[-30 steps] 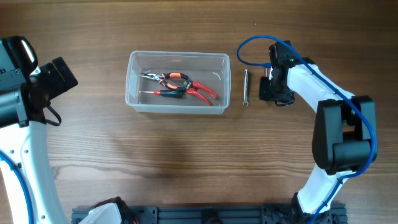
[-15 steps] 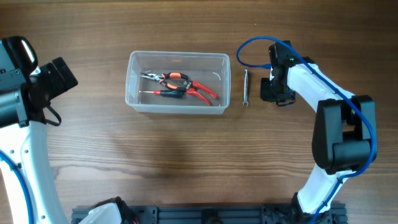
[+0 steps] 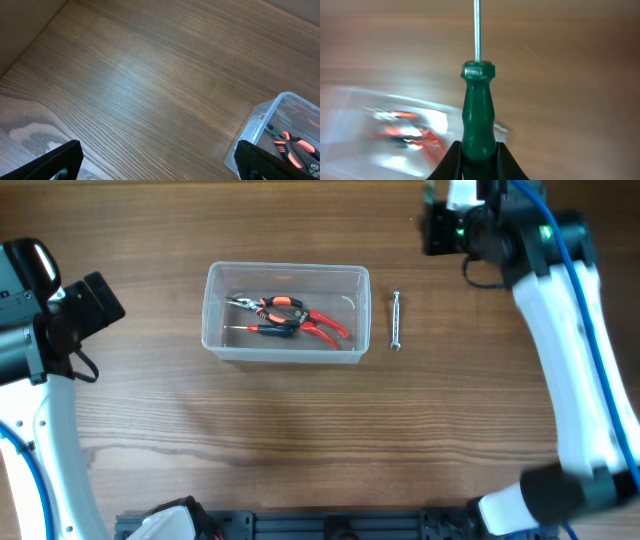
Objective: Pack container
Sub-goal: 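Carry the green screwdriver into the container and release it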
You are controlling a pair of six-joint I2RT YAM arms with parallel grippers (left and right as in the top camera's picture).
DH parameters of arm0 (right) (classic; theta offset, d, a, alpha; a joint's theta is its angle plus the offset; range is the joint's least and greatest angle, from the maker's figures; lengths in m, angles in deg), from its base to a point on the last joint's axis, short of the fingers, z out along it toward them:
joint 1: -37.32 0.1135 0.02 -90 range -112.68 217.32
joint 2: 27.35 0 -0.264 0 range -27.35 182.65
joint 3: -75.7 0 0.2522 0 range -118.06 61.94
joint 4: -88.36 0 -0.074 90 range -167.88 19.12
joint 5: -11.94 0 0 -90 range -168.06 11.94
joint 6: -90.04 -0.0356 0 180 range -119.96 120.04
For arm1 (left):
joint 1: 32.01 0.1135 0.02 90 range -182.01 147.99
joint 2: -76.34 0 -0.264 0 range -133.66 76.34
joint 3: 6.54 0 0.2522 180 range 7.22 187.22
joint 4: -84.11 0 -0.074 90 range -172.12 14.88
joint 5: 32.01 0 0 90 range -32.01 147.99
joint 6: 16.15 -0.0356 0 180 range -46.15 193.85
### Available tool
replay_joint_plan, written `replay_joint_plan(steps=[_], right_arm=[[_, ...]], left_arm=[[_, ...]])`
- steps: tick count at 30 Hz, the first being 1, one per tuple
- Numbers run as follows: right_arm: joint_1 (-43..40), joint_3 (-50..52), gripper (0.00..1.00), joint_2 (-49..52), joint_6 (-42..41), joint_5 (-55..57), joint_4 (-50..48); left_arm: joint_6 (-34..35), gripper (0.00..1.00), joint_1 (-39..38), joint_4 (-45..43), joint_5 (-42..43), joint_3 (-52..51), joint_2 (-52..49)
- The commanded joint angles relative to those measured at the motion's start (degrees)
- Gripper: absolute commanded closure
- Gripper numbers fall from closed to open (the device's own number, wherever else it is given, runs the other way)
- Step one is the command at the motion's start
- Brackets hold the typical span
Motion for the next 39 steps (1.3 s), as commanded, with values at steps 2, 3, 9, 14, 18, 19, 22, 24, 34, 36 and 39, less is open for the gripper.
replay_joint_plan(steps=[2, 3, 9, 14, 18, 19, 22, 24, 34, 36, 39], right_arm=[[13.75, 1.38, 0.96, 1.07, 18.86, -10.95, -0.28], [16.11, 2.29, 0.96, 1.86, 24.02, -10.93, -0.13], [22.71, 8.26, 0.96, 11.98, 43.54, -2.51, -2.62], [22.05, 8.55, 0.96, 21.55, 56.81, -0.92, -2.75], [21.88, 8.55, 0.96, 26.29, 58.29, 2.69, -2.67], [21.9, 8.55, 0.96, 27.34, 58.31, 2.6, -2.73], [21.9, 8.55, 0.96, 29.33, 58.31, 1.46, -3.1], [21.94, 8.55, 0.92, 29.99, 58.31, 1.07, -3.39], [21.33, 1.81, 0.54, 23.63, 36.76, 23.32, -5.09], [20.59, -0.31, 0.48, 19.19, 30.42, 26.56, -5.01], [18.08, -1.81, 0.28, 10.91, 19.85, 26.38, -5.16]], left_arm=[[1.16, 0.0, 0.37, -0.13, -0.52, 0.15, -0.22], [1.16, 0.0, 0.37, -0.15, -0.52, 0.15, -0.22], [1.16, 0.0, 0.37, -0.13, -0.52, 0.15, -0.22], [1.16, 0.0, 0.37, -0.15, -0.52, 0.15, -0.22], [1.16, 0.0, 0.37, -0.13, -0.52, 0.15, -0.22], [1.16, 0.0, 0.37, -0.13, -0.52, 0.15, -0.22], [1.16, 0.0, 0.37, -0.13, -0.52, 0.15, -0.22], [1.16, 0.0, 0.37, -0.13, -0.52, 0.15, -0.22], [1.16, 0.0, 0.37, -0.13, -0.52, 0.15, -0.22], [1.16, 0.0, 0.37, -0.13, -0.52, 0.15, -0.22], [1.16, 0.0, 0.37, -0.13, -0.52, 0.15, -0.22]])
